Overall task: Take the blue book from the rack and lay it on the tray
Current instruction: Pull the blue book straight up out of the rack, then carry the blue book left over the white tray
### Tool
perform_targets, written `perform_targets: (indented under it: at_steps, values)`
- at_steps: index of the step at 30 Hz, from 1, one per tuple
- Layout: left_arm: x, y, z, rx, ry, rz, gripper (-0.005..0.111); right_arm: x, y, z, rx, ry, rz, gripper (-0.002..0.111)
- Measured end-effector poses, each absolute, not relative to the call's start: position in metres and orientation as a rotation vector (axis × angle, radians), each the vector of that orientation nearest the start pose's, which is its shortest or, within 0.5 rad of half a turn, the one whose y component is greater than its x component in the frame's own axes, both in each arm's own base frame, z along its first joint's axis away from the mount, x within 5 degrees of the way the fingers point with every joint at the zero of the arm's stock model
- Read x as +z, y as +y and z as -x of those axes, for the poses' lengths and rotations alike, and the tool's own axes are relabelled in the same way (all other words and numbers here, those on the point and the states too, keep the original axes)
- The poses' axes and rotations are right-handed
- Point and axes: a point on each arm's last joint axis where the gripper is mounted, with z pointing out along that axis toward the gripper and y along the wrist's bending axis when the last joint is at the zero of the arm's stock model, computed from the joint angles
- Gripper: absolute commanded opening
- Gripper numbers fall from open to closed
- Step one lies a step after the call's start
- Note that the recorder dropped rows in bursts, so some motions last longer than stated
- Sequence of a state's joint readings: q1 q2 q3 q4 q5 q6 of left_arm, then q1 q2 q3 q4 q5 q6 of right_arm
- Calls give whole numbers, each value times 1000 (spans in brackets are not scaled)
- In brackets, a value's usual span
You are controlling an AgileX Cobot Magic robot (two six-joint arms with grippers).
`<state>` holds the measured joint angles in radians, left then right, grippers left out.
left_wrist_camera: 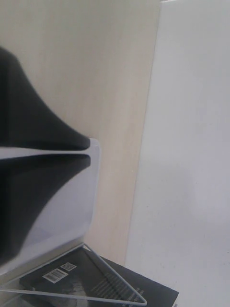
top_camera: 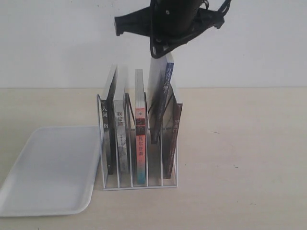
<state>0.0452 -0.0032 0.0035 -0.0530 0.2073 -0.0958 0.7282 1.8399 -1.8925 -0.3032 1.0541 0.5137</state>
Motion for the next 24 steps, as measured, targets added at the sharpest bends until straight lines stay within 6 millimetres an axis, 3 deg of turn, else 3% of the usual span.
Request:
perform_targets:
  at_steps: [6,24]
  values:
    - [193,2,-56,-86,1685,155,4,408,241,-306,206,2326,343,0]
    - [193,2,-56,-86,1685,155,4,488,192,-254,262,2095,359,0]
